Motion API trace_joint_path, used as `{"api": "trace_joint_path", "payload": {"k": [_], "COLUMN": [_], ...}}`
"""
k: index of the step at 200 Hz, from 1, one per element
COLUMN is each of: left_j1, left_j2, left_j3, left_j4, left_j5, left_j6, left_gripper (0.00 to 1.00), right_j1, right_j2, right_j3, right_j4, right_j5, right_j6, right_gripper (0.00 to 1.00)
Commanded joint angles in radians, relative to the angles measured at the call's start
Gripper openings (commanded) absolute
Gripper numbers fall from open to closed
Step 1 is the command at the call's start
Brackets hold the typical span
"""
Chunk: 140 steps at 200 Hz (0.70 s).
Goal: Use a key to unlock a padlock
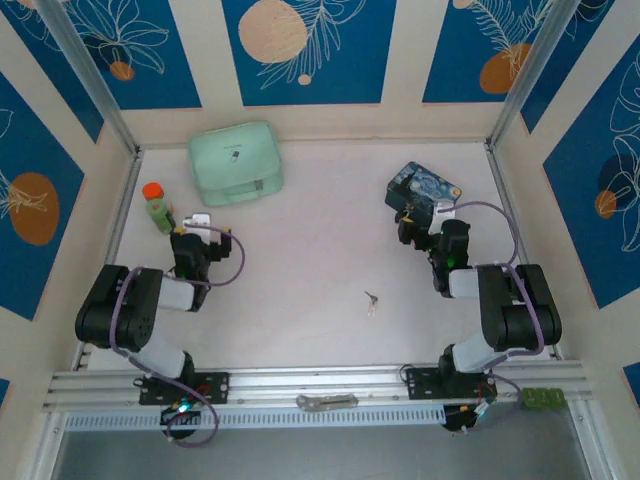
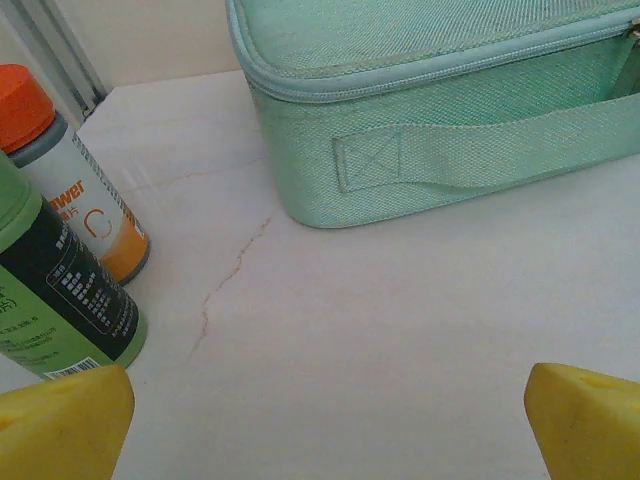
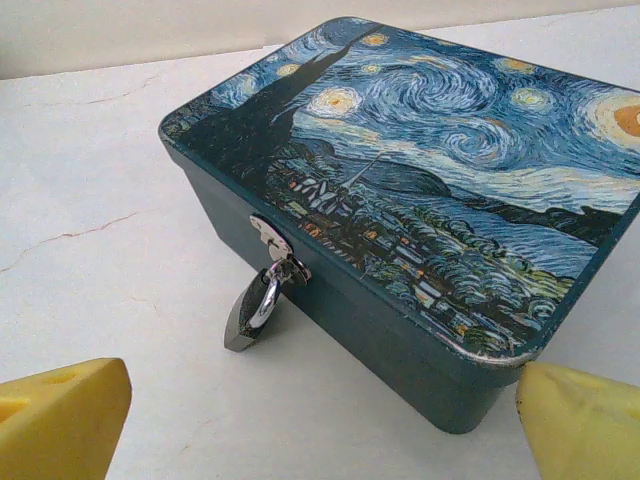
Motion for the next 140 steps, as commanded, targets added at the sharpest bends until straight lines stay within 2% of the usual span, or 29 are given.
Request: {"api": "trace_joint_path", "payload": {"k": [1, 140], "left_j1": [0.014, 0.014], "left_j2": [-0.004, -0.006], "left_j3": [0.02, 0.018], "left_j4": [0.0, 0.002], "left_j5": [0.017, 0.022], "left_j6": [-0.006, -0.008], "left_gripper": [1.0, 1.0], "right_j1": [0.0, -0.005], "right_j2": [-0.002, -0.002], "right_j3": [0.0, 0.002], "right_j4": [0.022, 0.016], "right_j5": [-0.013, -0.023], "right_j6": [-0.014, -0.013], "right_gripper": [0.99, 0.99]}}
